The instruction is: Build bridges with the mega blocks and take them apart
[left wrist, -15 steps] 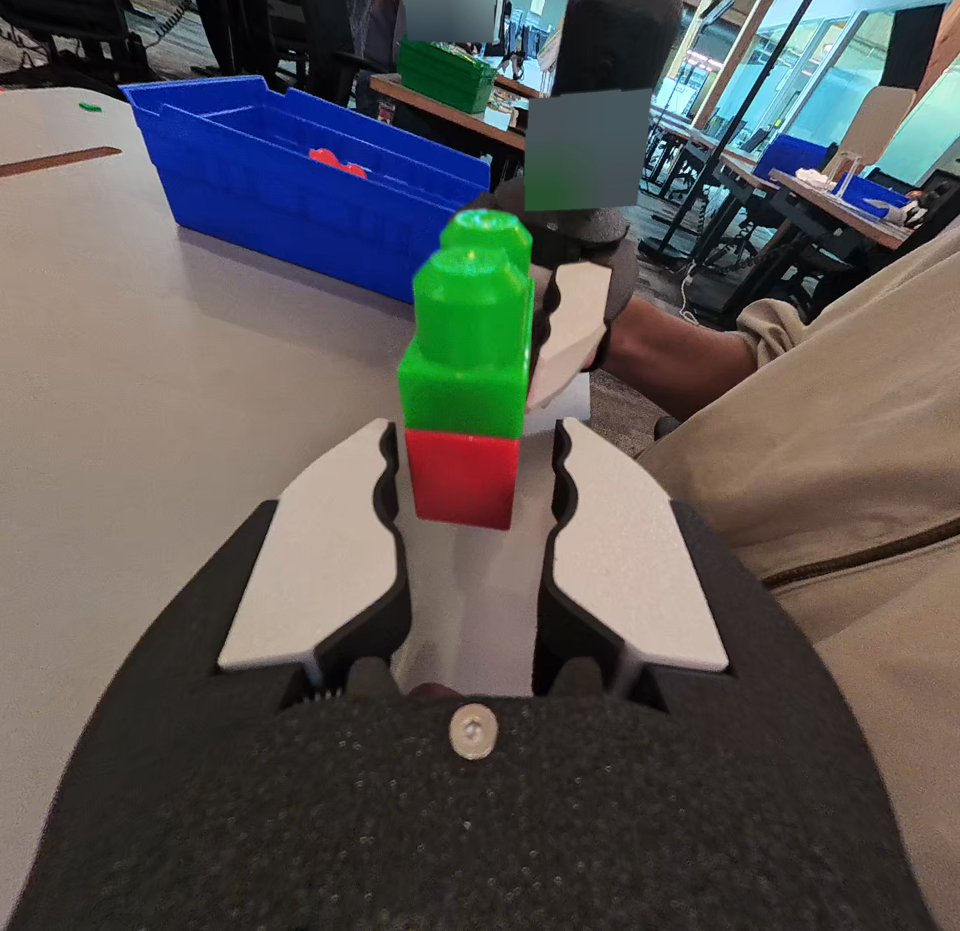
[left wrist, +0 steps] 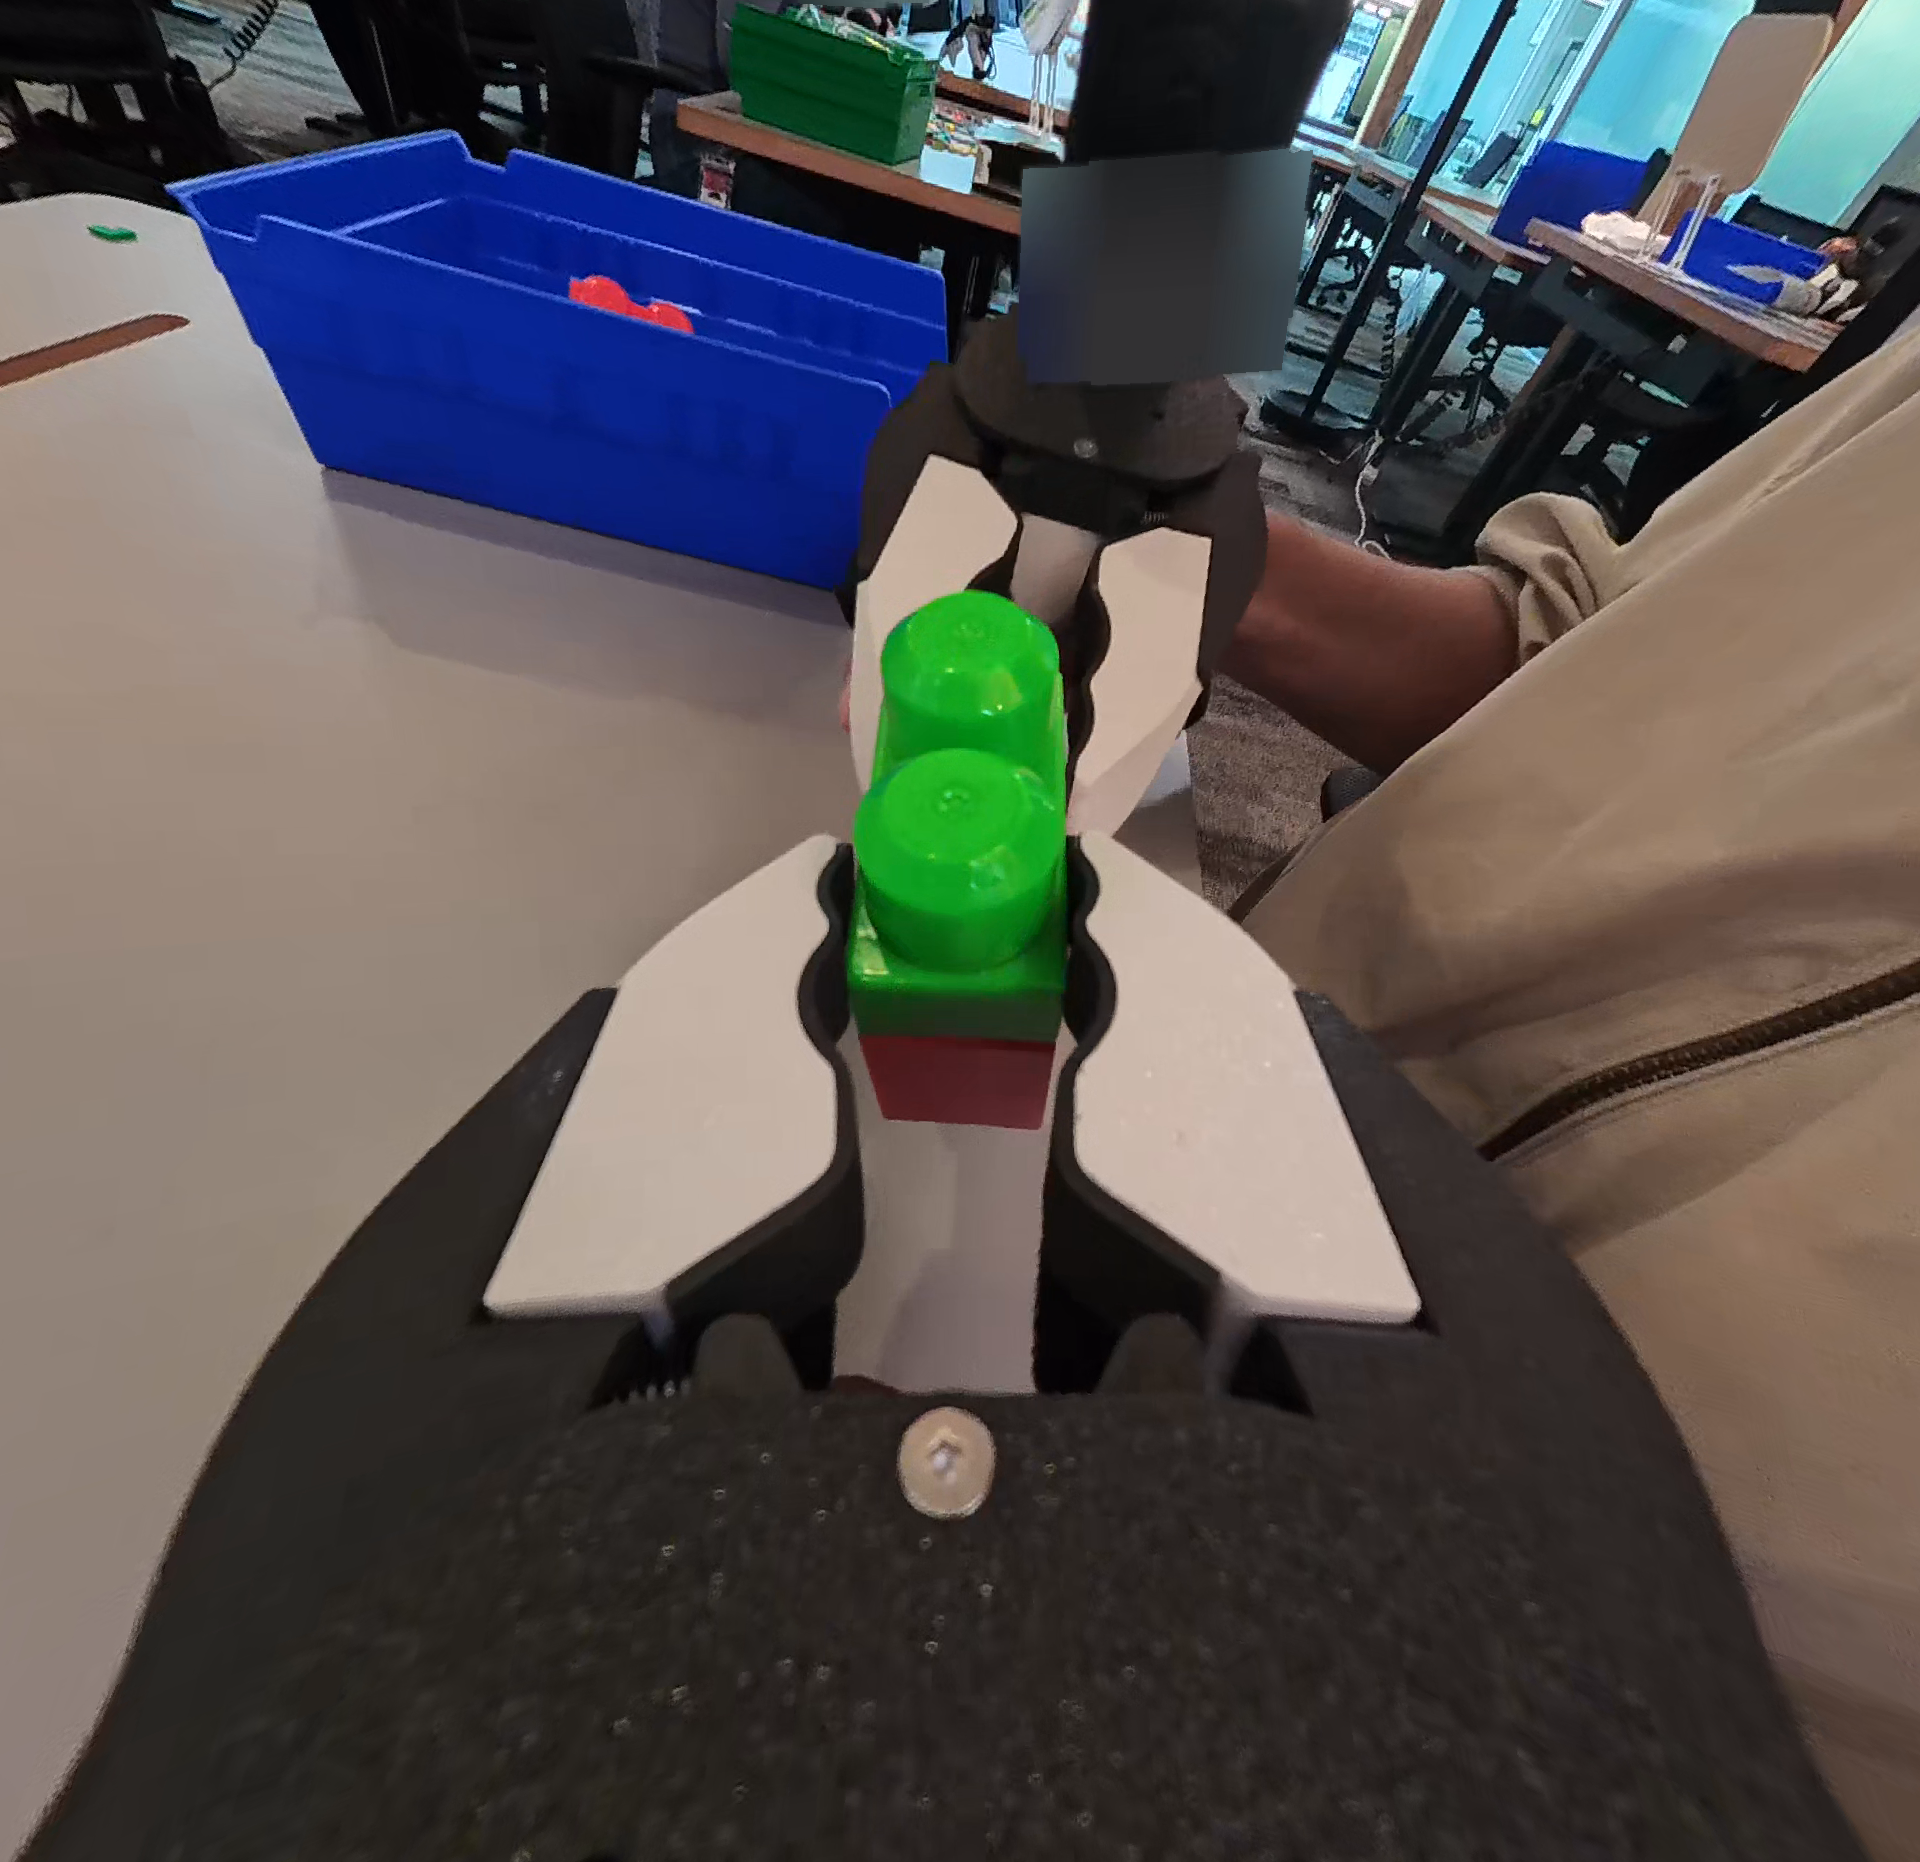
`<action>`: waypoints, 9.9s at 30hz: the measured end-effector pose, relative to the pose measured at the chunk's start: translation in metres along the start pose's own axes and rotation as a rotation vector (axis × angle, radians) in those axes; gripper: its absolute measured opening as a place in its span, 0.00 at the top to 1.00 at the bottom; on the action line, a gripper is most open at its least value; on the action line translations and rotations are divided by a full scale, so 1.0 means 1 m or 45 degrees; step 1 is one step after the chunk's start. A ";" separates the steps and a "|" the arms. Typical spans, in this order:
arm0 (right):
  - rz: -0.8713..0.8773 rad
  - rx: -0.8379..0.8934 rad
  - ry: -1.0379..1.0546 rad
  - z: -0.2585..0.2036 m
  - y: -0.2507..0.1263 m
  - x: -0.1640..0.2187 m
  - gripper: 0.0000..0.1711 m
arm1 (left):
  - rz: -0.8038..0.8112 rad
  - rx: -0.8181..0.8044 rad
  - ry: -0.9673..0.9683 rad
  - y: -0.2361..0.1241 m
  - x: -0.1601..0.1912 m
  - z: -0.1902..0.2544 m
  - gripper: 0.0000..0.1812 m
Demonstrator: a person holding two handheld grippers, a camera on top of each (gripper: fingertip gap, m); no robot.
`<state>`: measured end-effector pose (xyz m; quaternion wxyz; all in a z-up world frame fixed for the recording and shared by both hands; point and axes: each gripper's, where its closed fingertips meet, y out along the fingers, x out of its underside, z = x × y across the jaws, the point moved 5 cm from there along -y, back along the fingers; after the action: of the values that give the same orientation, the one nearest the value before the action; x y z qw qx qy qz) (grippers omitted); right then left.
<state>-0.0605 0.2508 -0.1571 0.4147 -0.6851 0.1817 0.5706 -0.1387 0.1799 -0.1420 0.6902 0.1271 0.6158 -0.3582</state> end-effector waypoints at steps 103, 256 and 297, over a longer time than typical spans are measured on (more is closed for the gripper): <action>-0.260 1.583 0.675 0.158 -0.278 0.072 0.78 | 0.152 -1.260 -0.114 -0.056 0.020 -0.029 0.79; -0.257 1.338 0.222 0.189 -0.241 -0.033 0.67 | 0.058 -1.250 -0.152 -0.063 0.038 -0.030 0.79; 0.191 0.042 -0.117 0.012 -0.012 -0.038 0.76 | 0.035 0.005 0.311 0.006 -0.033 0.000 0.79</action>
<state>-0.0700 0.2587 -0.1175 0.3901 -0.6358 0.2226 0.6277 -0.1346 0.1957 -0.1124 0.6146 0.1795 0.6927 -0.3318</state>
